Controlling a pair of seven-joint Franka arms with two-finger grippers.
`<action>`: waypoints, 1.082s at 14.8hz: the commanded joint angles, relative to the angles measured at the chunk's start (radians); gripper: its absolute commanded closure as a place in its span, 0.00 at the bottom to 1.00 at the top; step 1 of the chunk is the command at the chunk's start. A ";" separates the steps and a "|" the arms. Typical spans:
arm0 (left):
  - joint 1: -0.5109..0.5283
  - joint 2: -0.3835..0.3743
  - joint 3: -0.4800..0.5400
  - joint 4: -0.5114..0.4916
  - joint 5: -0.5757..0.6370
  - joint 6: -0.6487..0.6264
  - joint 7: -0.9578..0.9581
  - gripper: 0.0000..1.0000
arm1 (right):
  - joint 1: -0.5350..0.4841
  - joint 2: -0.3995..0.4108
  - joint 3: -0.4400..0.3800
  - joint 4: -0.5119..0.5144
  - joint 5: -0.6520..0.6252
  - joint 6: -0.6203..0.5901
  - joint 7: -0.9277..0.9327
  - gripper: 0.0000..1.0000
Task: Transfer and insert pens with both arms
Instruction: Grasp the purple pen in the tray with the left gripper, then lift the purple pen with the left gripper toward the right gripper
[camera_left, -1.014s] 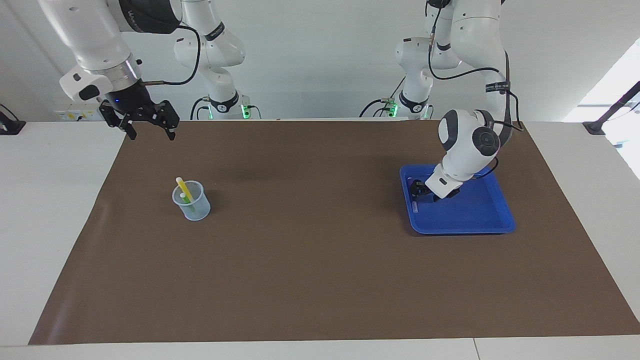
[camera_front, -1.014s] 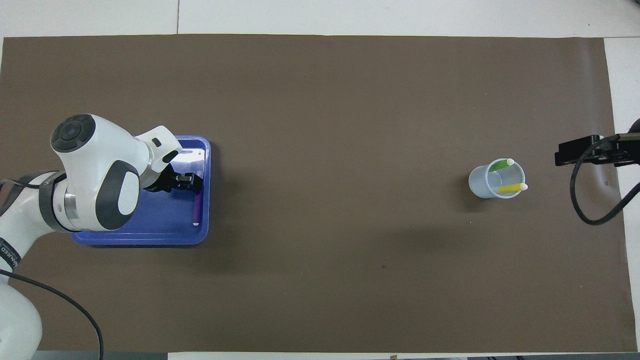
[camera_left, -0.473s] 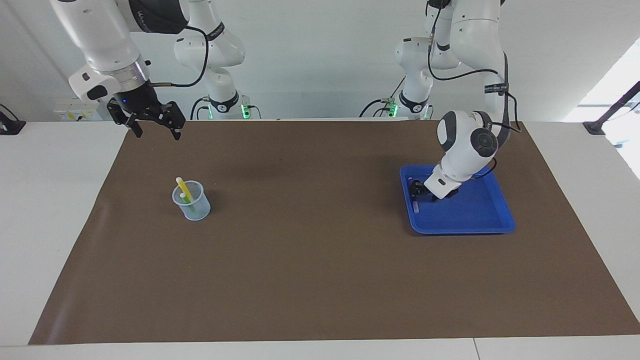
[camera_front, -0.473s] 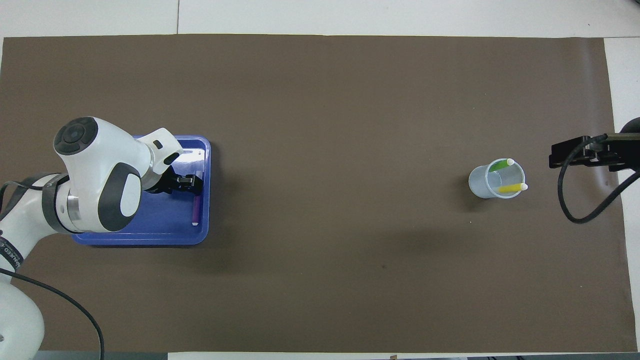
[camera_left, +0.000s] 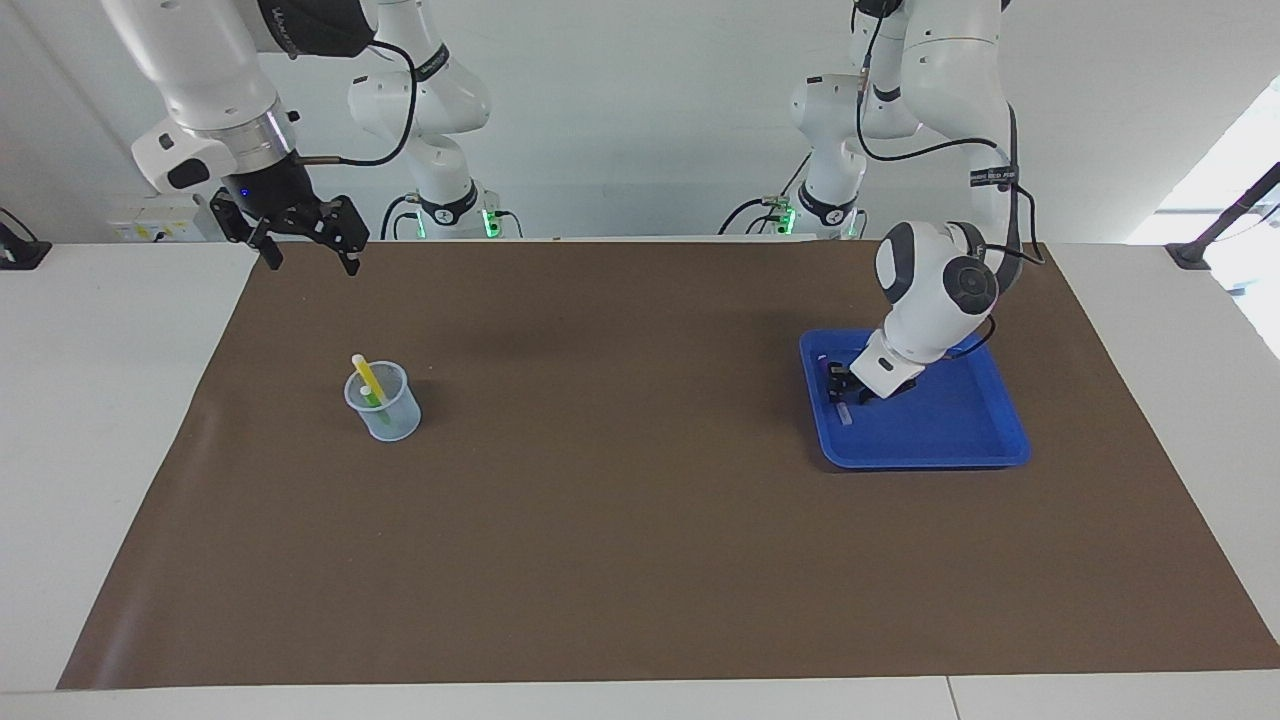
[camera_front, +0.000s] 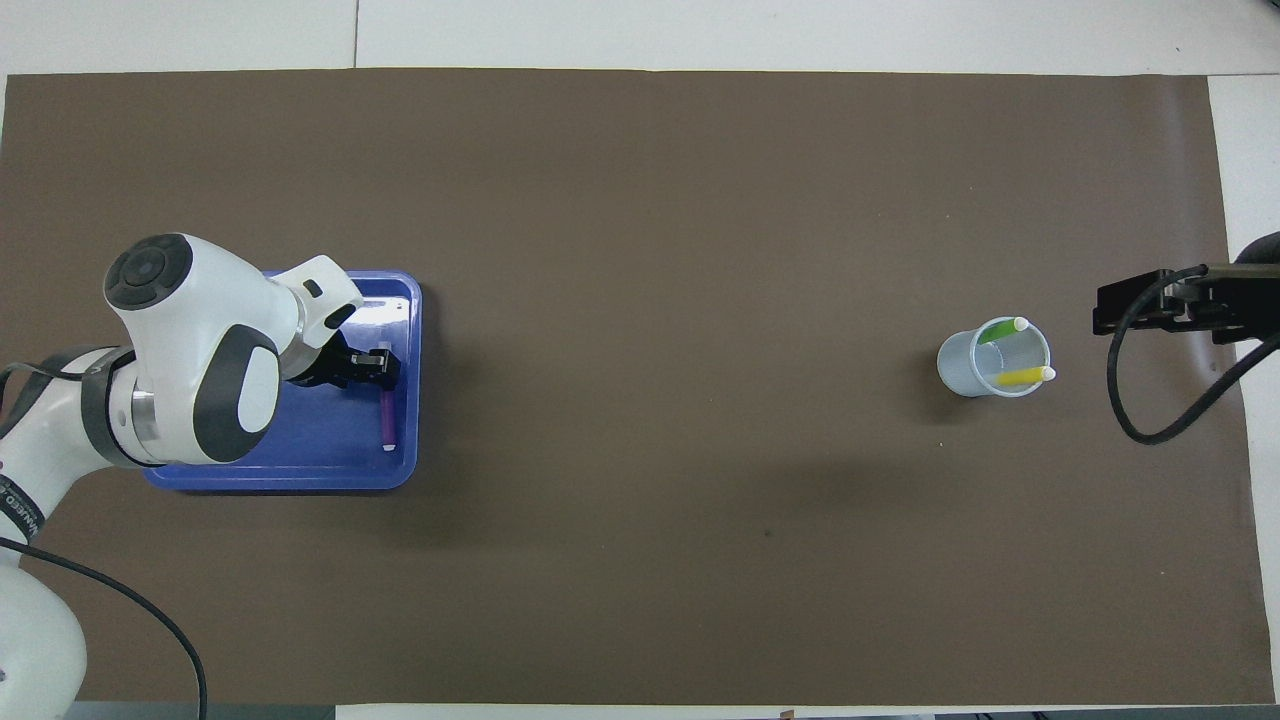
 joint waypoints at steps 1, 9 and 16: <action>-0.005 0.003 0.005 -0.003 -0.012 0.009 0.002 0.61 | 0.002 0.027 -0.004 0.067 0.003 -0.043 0.015 0.00; 0.005 0.001 0.005 -0.003 -0.012 0.003 0.000 1.00 | 0.004 0.037 -0.002 0.081 0.005 -0.084 0.015 0.00; 0.071 0.000 0.008 0.145 -0.012 -0.214 0.000 1.00 | 0.002 0.037 -0.002 0.070 0.006 -0.080 0.019 0.00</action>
